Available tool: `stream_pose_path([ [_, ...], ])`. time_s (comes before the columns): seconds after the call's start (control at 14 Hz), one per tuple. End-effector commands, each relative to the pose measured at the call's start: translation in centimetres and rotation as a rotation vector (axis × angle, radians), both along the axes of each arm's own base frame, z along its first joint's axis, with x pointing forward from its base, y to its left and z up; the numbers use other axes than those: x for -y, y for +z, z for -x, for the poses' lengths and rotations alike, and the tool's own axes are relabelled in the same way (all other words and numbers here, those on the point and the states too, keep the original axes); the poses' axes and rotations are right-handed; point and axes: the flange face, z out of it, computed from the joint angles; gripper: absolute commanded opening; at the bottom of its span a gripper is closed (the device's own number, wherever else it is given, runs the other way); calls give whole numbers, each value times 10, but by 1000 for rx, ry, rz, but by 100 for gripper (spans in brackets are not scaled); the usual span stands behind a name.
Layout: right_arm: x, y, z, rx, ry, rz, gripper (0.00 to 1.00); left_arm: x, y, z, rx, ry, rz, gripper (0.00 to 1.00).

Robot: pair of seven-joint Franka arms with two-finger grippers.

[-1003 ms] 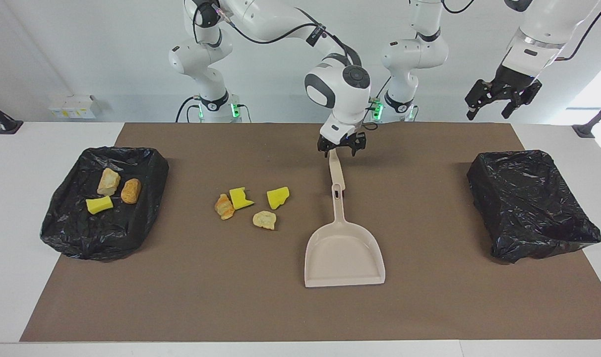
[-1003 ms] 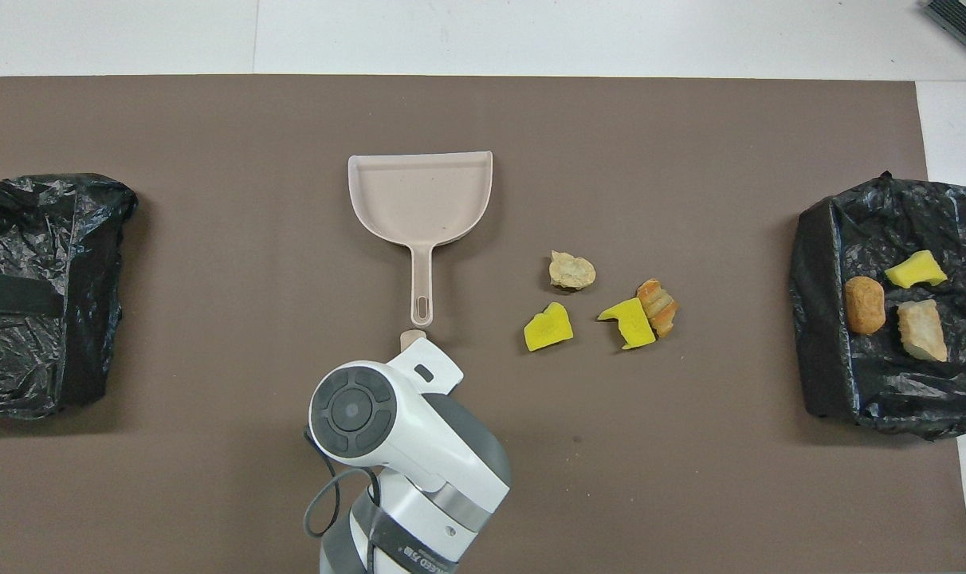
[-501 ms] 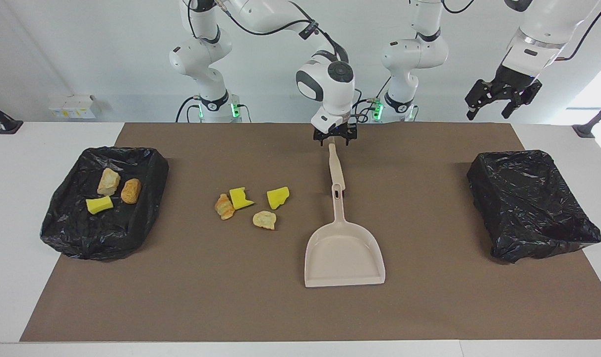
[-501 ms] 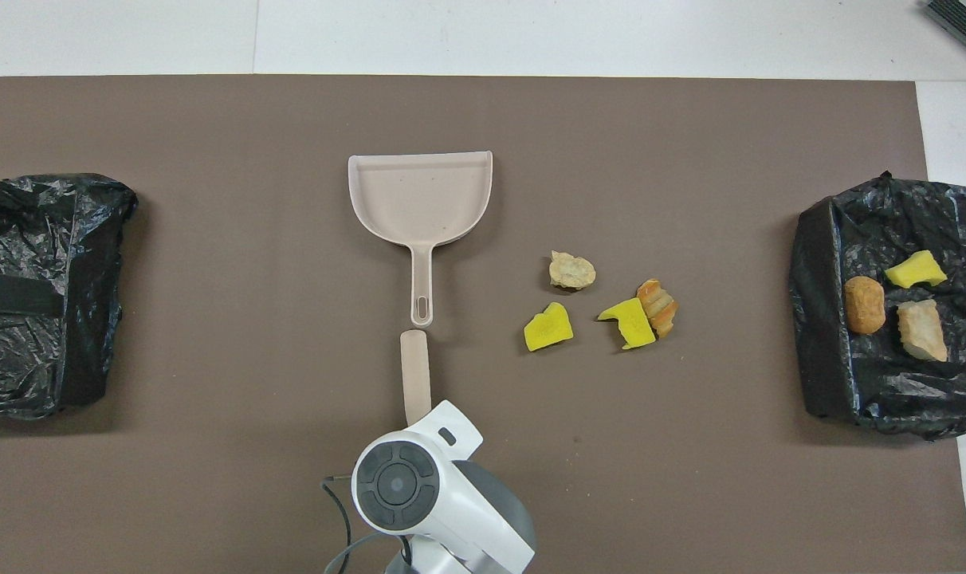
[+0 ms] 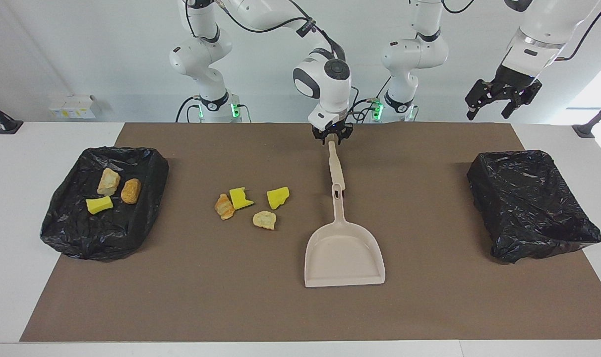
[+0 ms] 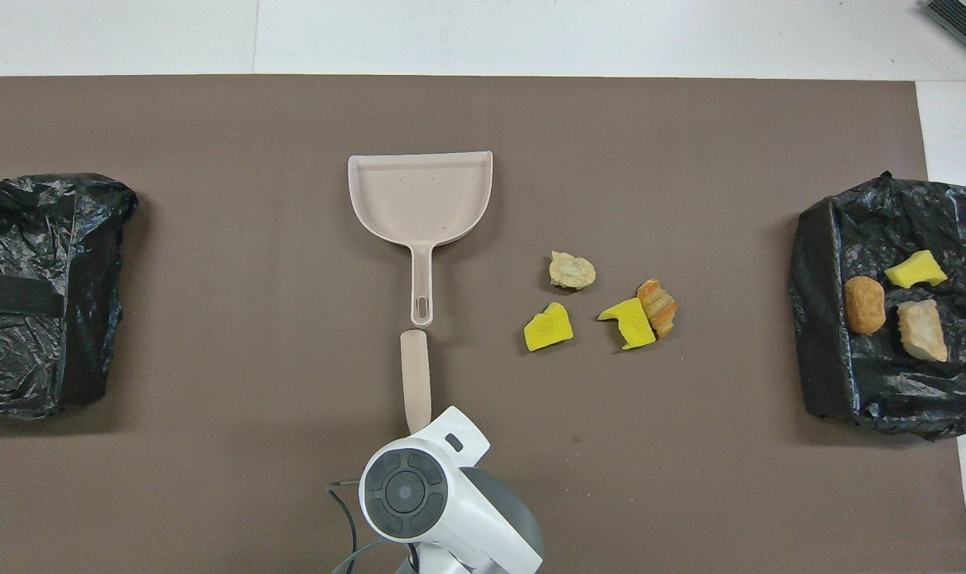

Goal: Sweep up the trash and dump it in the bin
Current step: 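Grasp the brush handle with the right gripper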

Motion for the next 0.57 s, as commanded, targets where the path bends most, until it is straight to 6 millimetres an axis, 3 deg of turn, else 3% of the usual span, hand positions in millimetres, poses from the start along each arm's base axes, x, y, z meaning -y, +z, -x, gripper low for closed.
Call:
stream_pose_path([
  [0.0, 5, 5, 3, -4, -30, -12, 0, 0, 4, 3, -5, 8, 5, 100],
  [0.14, 7, 9, 1, -18, -34, 0, 0, 0, 4, 3, -5, 8, 5, 100],
  [0.36, 14, 38, -1, -25, -100, 7, 0, 0, 4, 4, -6, 6, 5, 100],
  [0.5, 39, 63, -14, -40, -141, 23, 0, 0, 4, 3, -5, 8, 5, 100],
])
